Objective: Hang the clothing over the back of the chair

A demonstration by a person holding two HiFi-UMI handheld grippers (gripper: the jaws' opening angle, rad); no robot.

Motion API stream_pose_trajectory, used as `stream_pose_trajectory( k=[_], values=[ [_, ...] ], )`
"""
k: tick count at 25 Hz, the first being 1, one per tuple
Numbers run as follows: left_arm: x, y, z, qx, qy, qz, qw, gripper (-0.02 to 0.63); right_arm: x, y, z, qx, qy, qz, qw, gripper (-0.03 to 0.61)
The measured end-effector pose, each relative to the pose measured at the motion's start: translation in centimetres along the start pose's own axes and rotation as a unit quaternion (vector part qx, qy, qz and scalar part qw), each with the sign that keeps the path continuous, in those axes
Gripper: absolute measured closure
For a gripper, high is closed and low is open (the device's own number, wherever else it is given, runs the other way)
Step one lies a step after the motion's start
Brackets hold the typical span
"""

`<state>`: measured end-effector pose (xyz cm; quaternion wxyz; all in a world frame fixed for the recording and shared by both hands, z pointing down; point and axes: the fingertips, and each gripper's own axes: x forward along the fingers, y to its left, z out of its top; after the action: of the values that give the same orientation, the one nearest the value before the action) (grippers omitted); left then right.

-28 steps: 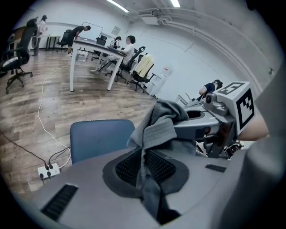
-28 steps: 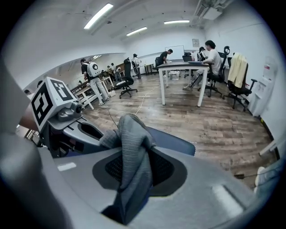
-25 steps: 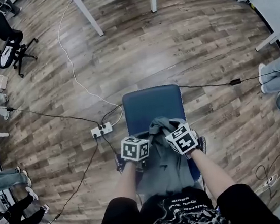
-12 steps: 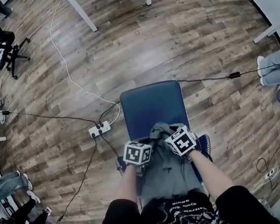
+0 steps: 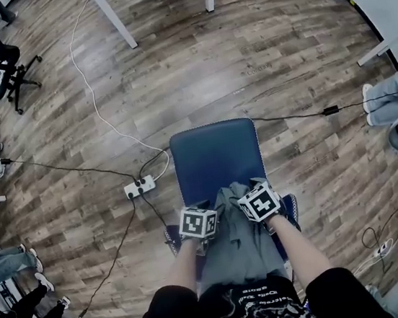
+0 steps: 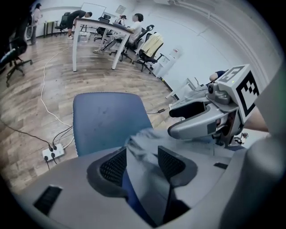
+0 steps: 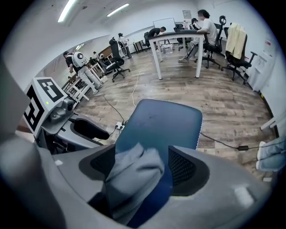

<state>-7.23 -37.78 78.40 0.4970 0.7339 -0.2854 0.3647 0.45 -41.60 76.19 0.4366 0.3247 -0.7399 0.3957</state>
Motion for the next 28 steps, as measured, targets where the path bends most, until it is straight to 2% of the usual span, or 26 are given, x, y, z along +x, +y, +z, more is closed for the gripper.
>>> stream_pose_trajectory(
  k=[3, 10, 13, 19, 28],
  values=[
    [-0.4, 0.4, -0.4, -0.001, 0.007, 0.009, 0.9999, 0.397, -0.5, -0.3, -0.2, 0.001, 0.000, 0.000, 1.000, 0.212],
    [-1.9, 0.2, 0.4, -0.019, -0.029, 0.007, 0.9994, 0.397, -2.5, -0.7, -0.1, 0.000, -0.030, -0.002, 1.000, 0.212],
    [-3.0, -0.6, 1.6, -0.021, -0.060, 0.006, 0.9980, 0.397, -3.6, -1.0, 0.4, 0.002, -0.055, -0.011, 0.998, 0.212],
    [-6.0, -2.6, 5.2, 0.005, -0.127, 0.017, 0.9917, 0.397, -6.3, 0.2, 2.4, -0.004, -0.103, -0.008, 0.995, 0.212],
    [-11.2, -5.3, 8.5, 0.041, -0.214, 0.037, 0.9754, 0.397, -11.1, 2.2, 5.3, -0.024, -0.174, -0.012, 0.984, 0.212]
  ],
)
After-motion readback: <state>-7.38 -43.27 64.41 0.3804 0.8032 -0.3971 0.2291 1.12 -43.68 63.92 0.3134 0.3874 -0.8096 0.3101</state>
